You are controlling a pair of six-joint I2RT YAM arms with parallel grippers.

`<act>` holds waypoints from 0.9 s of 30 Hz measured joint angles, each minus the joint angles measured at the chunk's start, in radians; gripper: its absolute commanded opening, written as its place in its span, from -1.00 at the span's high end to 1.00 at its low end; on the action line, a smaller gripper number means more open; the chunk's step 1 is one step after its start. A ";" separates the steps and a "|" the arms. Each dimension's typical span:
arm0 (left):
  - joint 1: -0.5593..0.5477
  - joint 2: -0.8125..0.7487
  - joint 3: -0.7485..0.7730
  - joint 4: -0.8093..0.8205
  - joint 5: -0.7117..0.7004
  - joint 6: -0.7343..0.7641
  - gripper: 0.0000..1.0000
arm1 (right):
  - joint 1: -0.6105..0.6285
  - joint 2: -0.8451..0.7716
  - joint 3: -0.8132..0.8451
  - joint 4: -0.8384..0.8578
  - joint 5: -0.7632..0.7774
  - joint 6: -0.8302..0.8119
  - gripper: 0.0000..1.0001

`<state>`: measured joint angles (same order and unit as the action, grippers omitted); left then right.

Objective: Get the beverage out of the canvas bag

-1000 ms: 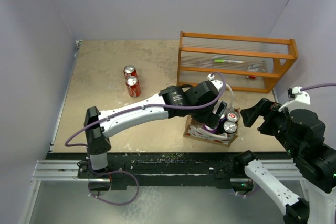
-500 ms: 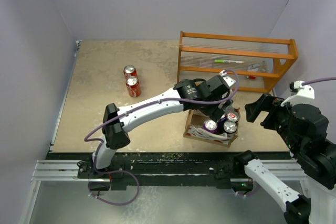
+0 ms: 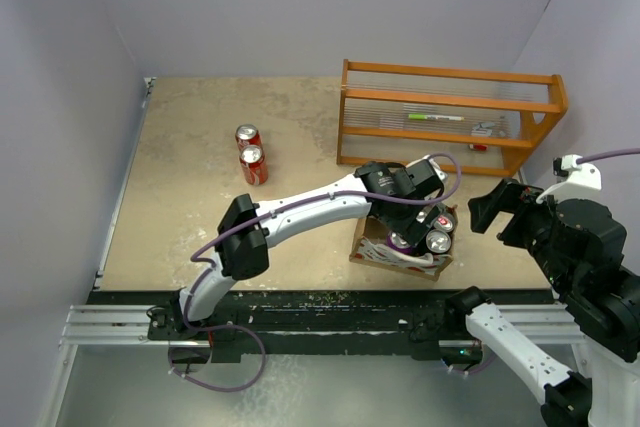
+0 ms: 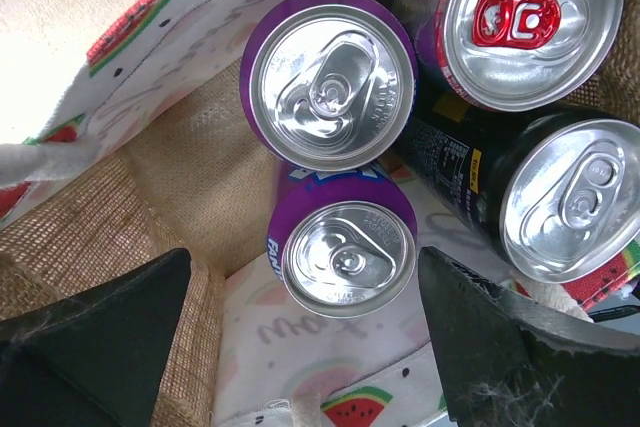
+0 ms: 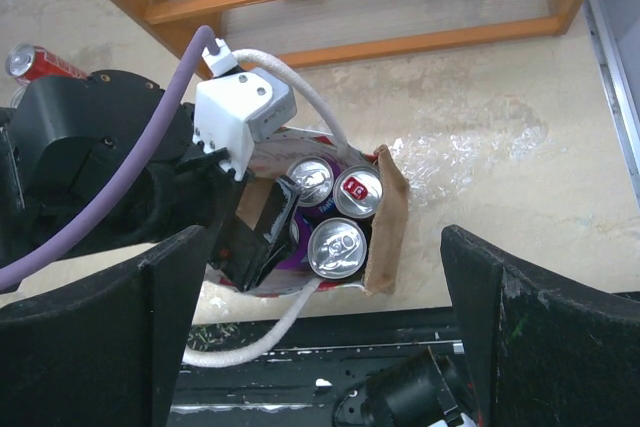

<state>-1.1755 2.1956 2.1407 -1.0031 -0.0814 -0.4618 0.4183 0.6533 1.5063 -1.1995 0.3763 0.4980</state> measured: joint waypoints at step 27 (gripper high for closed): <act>-0.004 0.082 -0.078 0.050 0.042 -0.055 -0.87 | 0.000 -0.002 0.000 0.000 0.001 0.008 -1.00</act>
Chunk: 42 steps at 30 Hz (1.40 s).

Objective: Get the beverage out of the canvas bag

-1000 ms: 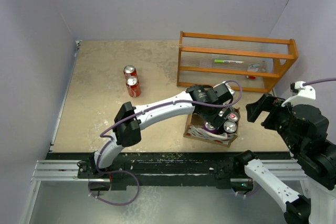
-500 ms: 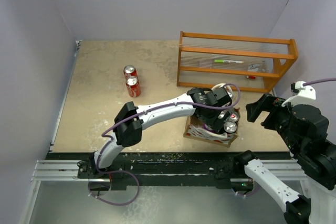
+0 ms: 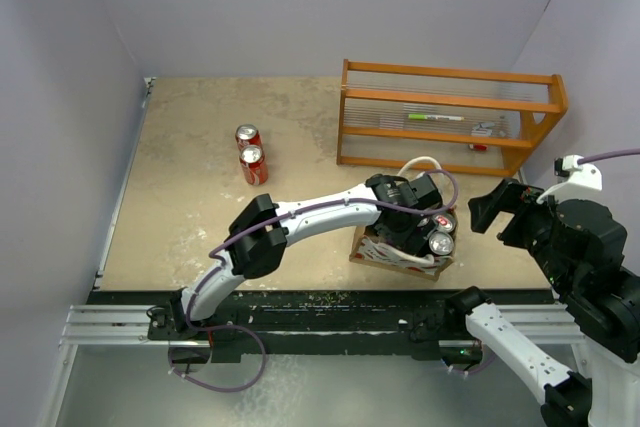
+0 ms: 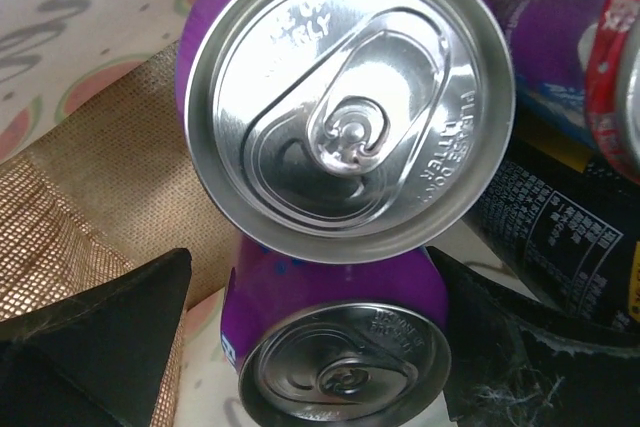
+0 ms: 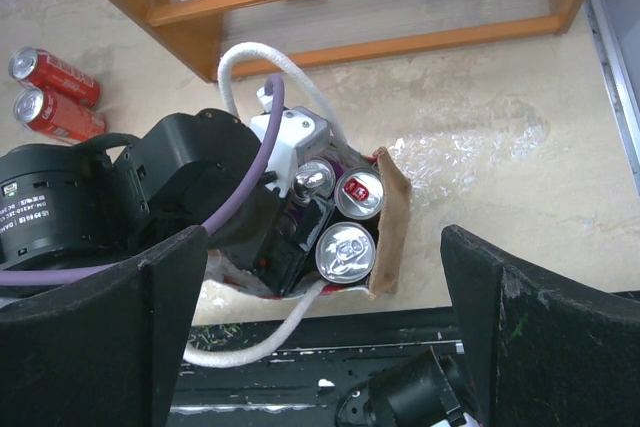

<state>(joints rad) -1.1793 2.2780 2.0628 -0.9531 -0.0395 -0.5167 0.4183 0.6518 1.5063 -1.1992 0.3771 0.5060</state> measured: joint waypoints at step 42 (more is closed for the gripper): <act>0.133 -1.049 -0.479 0.046 -0.163 -0.131 0.85 | -0.001 -0.053 -0.046 -0.016 -0.135 0.103 -1.00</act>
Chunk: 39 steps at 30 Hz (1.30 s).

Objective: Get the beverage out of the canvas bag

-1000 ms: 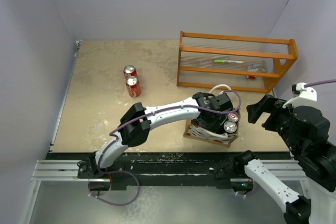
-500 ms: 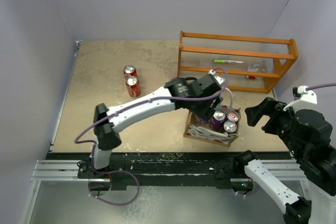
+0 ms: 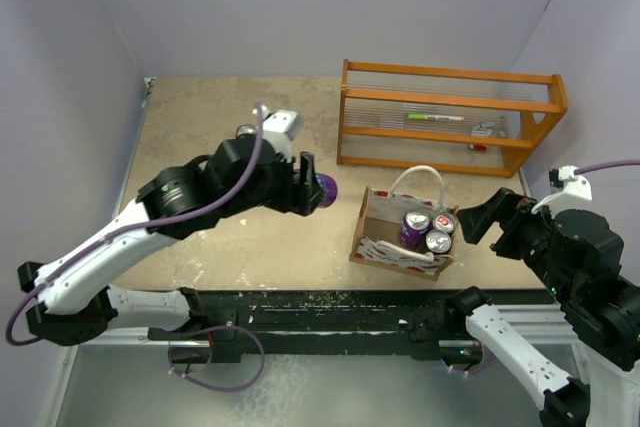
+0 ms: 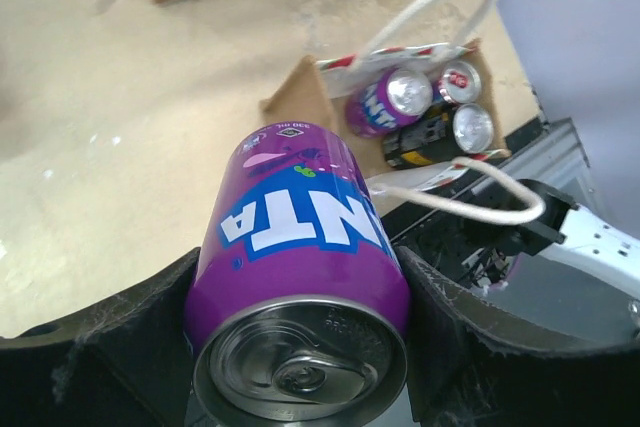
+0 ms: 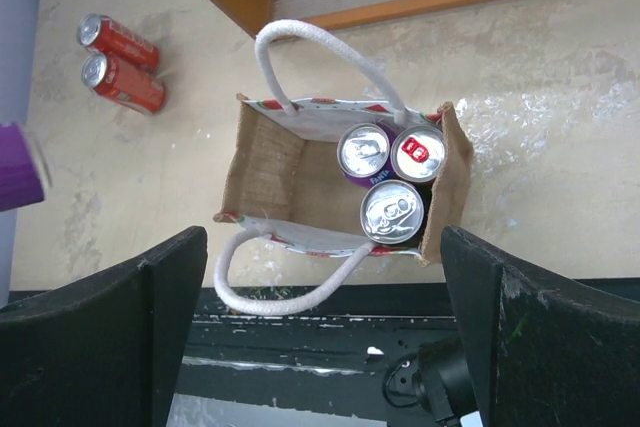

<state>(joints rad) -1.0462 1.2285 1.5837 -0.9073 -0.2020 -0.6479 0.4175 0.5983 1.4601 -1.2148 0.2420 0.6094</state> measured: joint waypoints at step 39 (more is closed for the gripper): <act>0.634 0.410 -0.322 0.099 -0.068 0.179 1.00 | 0.001 0.114 -0.094 0.174 0.044 -0.019 -1.00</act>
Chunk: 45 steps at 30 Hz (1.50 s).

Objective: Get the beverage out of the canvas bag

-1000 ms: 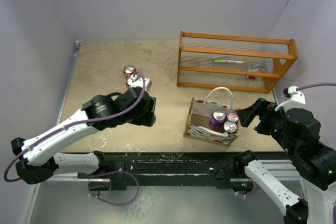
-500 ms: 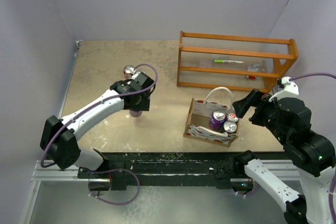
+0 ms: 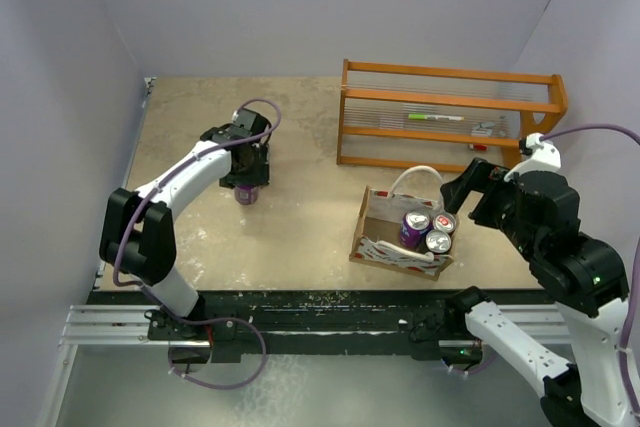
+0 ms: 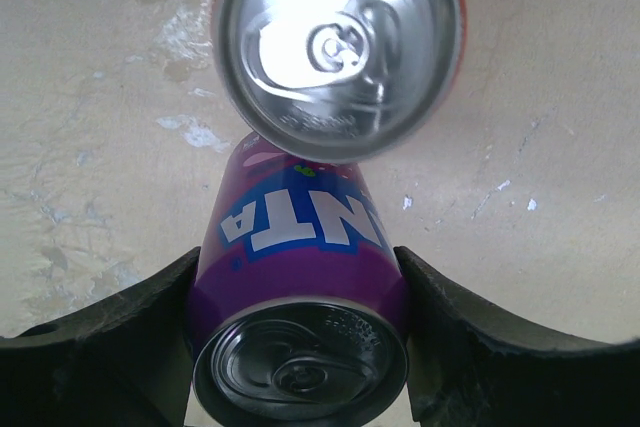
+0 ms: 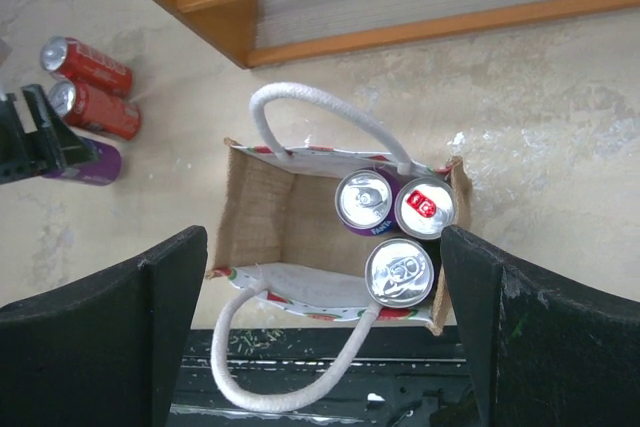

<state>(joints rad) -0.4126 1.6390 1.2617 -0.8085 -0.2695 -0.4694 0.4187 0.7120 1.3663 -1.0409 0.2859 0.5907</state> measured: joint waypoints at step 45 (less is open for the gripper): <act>0.109 -0.141 -0.039 0.063 0.283 -0.027 -0.99 | 0.000 0.026 0.056 0.004 0.010 -0.076 -1.00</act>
<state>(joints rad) -0.3031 1.4982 1.2224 -0.7460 0.0139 -0.4965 0.4187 0.7383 1.4227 -1.0367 0.2962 0.5152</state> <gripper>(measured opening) 0.990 0.998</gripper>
